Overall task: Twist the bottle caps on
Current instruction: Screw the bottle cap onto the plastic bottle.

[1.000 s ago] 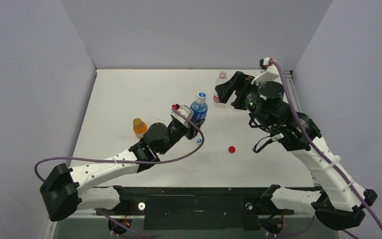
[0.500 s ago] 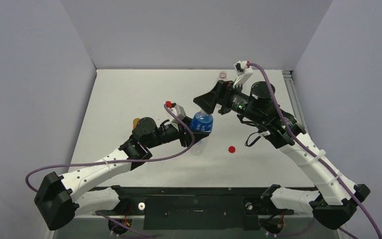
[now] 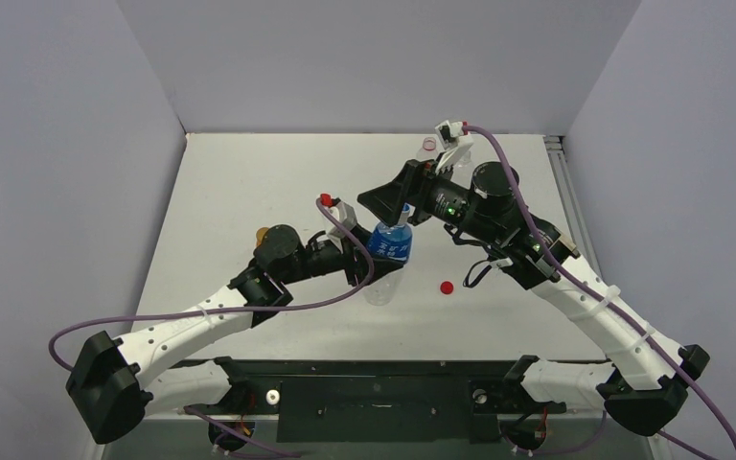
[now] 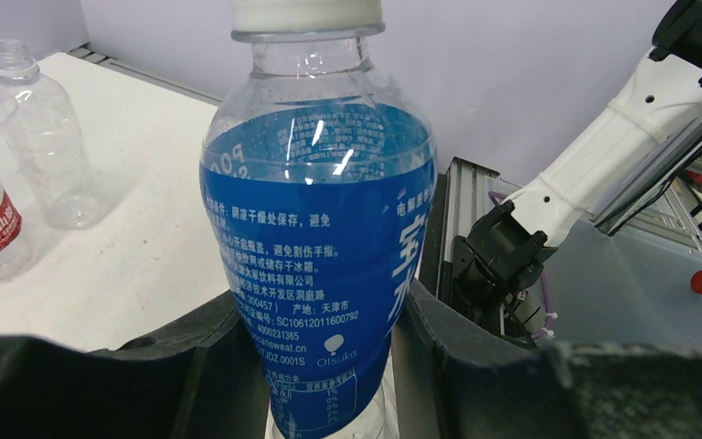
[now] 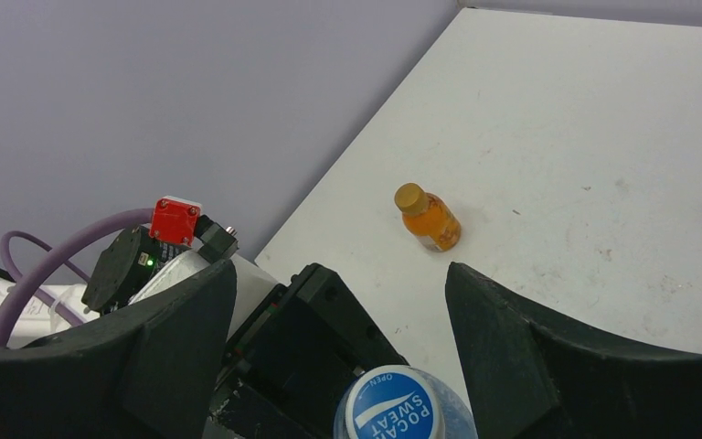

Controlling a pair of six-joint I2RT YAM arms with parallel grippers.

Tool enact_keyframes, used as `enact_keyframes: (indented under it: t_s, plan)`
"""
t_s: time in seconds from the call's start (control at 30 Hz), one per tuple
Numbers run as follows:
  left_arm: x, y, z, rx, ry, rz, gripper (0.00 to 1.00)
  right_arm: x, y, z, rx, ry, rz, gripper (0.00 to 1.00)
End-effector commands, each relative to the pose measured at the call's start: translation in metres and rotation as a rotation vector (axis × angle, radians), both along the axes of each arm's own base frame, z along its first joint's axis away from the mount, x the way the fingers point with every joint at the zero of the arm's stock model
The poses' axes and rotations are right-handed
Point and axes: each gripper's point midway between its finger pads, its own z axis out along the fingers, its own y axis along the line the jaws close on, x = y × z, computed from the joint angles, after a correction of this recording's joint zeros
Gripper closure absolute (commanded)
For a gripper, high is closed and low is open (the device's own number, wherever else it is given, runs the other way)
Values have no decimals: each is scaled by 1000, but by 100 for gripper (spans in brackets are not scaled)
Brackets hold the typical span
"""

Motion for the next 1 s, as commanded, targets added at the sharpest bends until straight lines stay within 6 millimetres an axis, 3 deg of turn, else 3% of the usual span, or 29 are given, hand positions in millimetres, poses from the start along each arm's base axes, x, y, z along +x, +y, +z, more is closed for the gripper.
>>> enact_keyframes:
  t_s: [0.0,0.97]
  plan:
    - [1,4,31,-85,-45,-5,100,-3,-1,18,43,-43,-9,20]
    - [28,6,13,-72,63,30,100,-12,-9,14,26,-50,-26,20]
